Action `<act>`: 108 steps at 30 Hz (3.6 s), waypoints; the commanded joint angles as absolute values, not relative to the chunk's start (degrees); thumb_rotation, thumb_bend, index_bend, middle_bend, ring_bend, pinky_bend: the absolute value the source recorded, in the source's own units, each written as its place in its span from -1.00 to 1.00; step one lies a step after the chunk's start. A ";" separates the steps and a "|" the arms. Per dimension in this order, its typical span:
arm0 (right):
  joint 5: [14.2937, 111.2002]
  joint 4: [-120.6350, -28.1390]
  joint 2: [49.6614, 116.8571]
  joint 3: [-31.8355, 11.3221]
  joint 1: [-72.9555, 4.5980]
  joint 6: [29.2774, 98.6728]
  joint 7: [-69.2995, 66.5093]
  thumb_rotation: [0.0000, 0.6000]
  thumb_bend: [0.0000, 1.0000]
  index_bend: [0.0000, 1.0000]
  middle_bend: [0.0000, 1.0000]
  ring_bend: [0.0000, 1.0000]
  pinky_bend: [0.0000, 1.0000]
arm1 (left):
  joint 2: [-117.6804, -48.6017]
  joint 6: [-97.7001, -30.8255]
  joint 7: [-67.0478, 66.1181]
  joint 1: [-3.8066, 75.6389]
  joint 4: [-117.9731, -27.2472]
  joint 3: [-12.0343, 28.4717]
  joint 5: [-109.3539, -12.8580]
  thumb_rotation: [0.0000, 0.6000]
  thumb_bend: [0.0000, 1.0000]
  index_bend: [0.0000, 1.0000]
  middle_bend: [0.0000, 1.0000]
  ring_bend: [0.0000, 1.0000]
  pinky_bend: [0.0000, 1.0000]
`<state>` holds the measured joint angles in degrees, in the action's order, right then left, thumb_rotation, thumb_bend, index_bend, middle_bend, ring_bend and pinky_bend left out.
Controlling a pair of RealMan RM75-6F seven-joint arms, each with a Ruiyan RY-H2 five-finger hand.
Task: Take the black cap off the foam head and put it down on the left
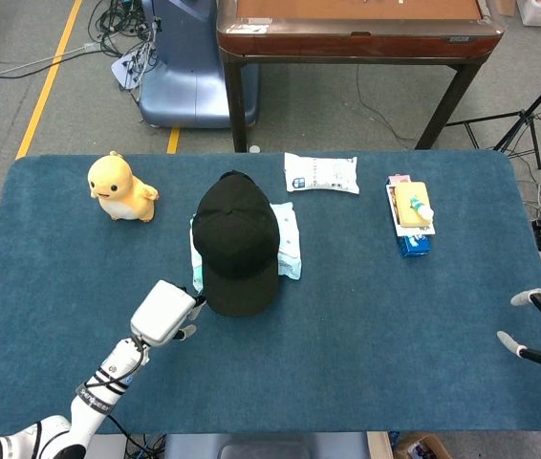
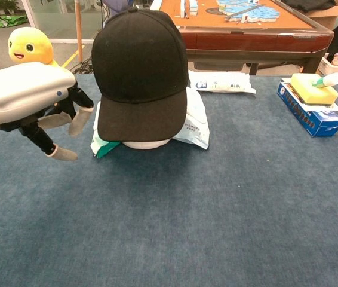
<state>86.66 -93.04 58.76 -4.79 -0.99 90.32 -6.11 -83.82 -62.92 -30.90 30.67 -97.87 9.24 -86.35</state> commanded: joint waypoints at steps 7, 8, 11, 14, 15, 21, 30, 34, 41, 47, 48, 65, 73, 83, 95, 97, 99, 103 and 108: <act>85.81 -93.06 58.29 -5.06 -0.82 89.99 -6.70 1.00 -0.84 -0.11 -0.11 -0.28 0.10 | -86.00 -62.15 -30.78 32.68 -96.74 9.37 -84.10 1.00 -1.00 0.39 0.93 0.48 0.58; 85.72 -93.13 58.21 -5.09 -0.81 89.93 -6.89 1.00 -0.84 -0.11 -0.11 -0.28 0.10 | -86.09 -62.12 -30.90 32.85 -96.72 9.34 -83.98 1.00 -1.00 0.39 0.93 0.48 0.58; 85.47 -93.18 58.07 -5.25 -0.69 90.05 -7.49 1.00 -0.84 -0.11 -0.11 -0.28 0.10 | -86.27 -62.27 -31.34 33.25 -96.89 9.26 -83.54 1.00 -1.00 0.39 0.93 0.48 0.58; 85.64 -93.16 57.91 -5.22 -0.53 90.25 -7.82 1.00 -0.84 -0.11 -0.11 -0.28 0.10 | -86.21 -62.53 -31.53 33.57 -97.24 9.26 -83.14 1.00 -1.00 0.39 0.93 0.48 0.58; 85.68 -93.13 57.87 -5.21 -0.48 90.34 -7.85 1.00 -0.84 -0.11 -0.11 -0.28 0.10 | -86.20 -62.62 -31.55 33.64 -97.32 9.24 -83.04 1.00 -1.00 0.39 0.93 0.48 0.58; 85.75 -93.06 57.60 -5.12 -0.20 90.57 -7.45 1.00 -0.84 -0.11 -0.11 -0.28 0.10 | -86.26 -62.82 -31.57 34.17 -97.45 9.09 -82.59 1.00 -1.00 0.39 0.93 0.48 0.58; 85.21 -93.37 56.66 -5.12 0.55 90.98 -8.13 1.00 -0.84 -0.11 -0.11 -0.28 0.10 | -87.14 -61.88 -32.78 36.04 -97.05 8.84 -81.73 1.00 -1.00 0.39 0.93 0.48 0.58; 85.00 -93.29 56.09 -5.14 0.92 91.16 -9.21 1.00 -0.84 -0.11 -0.11 -0.28 0.10 | -87.75 -61.42 -33.82 36.98 -96.77 9.04 -80.98 1.00 -1.00 0.39 0.93 0.48 0.58; 85.16 -92.95 55.11 -5.04 1.75 92.00 -11.22 1.00 -0.84 -0.11 -0.11 -0.28 0.10 | -88.79 -61.10 -34.61 38.39 -96.35 9.58 -79.53 1.00 -1.00 0.39 0.93 0.48 0.58; 84.71 -92.76 54.66 -5.13 1.99 91.78 -12.33 1.00 -0.84 -0.10 -0.11 -0.28 0.10 | -89.73 -61.37 -35.15 39.16 -95.79 9.76 -78.49 1.00 -1.00 0.39 0.93 0.48 0.58; 84.71 -92.79 54.62 -5.13 1.99 91.73 -12.38 1.00 -0.84 -0.10 -0.11 -0.28 0.10 | -89.87 -61.53 -35.20 39.22 -95.77 9.78 -78.41 1.00 -1.00 0.39 0.93 0.48 0.58; 84.46 -92.95 54.50 -5.32 2.02 91.27 -12.29 1.00 -0.84 -0.10 -0.11 -0.28 0.10 | -91.12 -65.58 -36.14 39.39 -97.16 10.51 -77.05 1.00 -1.00 0.42 0.95 0.50 0.61; 84.25 -93.28 54.51 -5.38 1.92 90.93 -11.49 1.00 -0.85 -0.10 -0.11 -0.28 0.10 | -90.77 -66.79 -36.36 39.22 -97.30 10.17 -77.25 1.00 -1.00 0.42 0.95 0.50 0.61; 83.74 -93.45 54.28 -5.45 1.96 90.48 -11.36 1.00 -0.84 -0.10 -0.10 -0.28 0.10 | -91.11 -65.31 -37.60 40.14 -98.26 8.97 -76.75 1.00 -1.00 0.42 0.95 0.50 0.61; 83.04 -93.43 53.88 -5.68 2.17 90.23 -12.37 1.00 -0.84 -0.10 -0.10 -0.28 0.10 | -94.28 -65.61 -36.01 41.37 -95.21 9.66 -76.96 1.00 -1.00 0.42 0.95 0.50 0.61; 83.03 -93.42 53.83 -5.67 2.14 90.11 -12.39 1.00 -0.84 -0.10 -0.10 -0.28 0.10 | -94.87 -66.13 -36.12 41.39 -94.70 9.73 -77.11 1.00 -1.00 0.42 0.95 0.50 0.61; 83.04 -93.44 53.82 -5.66 2.12 90.04 -12.33 1.00 -0.84 -0.10 -0.10 -0.28 0.10 | -95.48 -66.78 -36.28 41.38 -94.15 9.87 -77.36 1.00 -1.00 0.43 0.96 0.50 0.62; 83.08 -93.53 53.81 -5.64 2.10 89.95 -12.09 1.00 -0.84 -0.10 -0.10 -0.28 0.10 | -97.01 -68.52 -36.12 41.26 -92.93 10.18 -78.26 1.00 -1.00 0.44 0.97 0.52 0.62; 83.11 -93.61 53.81 -5.60 2.08 89.84 -11.80 1.00 -0.84 -0.10 -0.10 -0.28 0.10 | -98.22 -71.01 -35.13 40.81 -91.54 10.26 -80.26 1.00 -1.00 0.45 0.98 0.53 0.62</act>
<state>83.11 -93.61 53.81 -5.61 2.08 89.84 -11.80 -97.93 -70.57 -35.44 40.97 -91.89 10.23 -79.83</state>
